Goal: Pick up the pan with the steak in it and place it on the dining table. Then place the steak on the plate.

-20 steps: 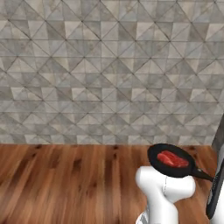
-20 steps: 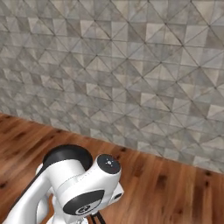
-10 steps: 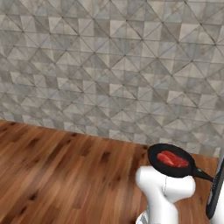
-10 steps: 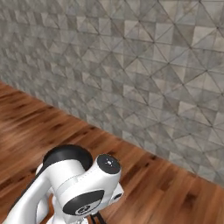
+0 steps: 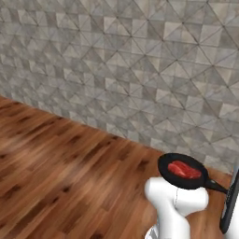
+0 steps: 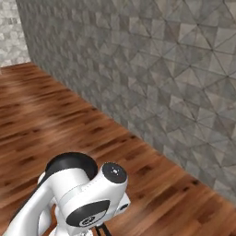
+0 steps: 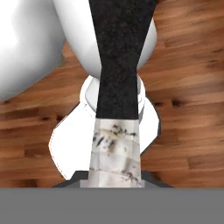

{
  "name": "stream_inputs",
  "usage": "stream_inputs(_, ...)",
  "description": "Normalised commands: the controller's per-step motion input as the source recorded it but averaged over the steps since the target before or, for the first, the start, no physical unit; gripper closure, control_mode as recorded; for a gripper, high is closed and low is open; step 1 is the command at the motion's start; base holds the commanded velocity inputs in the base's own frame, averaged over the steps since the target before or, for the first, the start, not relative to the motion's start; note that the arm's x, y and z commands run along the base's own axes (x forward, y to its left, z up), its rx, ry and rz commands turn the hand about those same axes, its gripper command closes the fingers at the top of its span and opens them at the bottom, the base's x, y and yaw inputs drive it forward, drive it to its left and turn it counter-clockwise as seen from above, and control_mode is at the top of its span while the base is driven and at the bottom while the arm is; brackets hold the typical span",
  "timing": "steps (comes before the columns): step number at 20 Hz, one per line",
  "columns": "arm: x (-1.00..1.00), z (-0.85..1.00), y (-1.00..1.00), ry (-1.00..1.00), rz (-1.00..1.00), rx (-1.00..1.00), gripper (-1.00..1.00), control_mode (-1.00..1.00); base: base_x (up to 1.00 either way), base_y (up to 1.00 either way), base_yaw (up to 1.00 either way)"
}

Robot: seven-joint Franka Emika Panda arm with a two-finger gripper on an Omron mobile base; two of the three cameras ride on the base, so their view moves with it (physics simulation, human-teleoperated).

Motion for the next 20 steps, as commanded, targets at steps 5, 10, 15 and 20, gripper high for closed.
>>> stream_inputs(5,0.00,0.00,0.00,0.00,0.00,0.00,1.00,1.00,0.00,0.00,0.45)
stream_inputs(10,0.00,0.00,0.00,0.00,0.00,0.00,1.00,1.00,0.00,0.00,0.44)
stream_inputs(15,0.00,0.00,0.00,0.00,0.00,0.00,1.00,1.00,0.00,0.00,0.44)
stream_inputs(20,0.00,0.00,0.00,0.00,0.00,0.00,1.00,1.00,0.02,0.00,0.40)
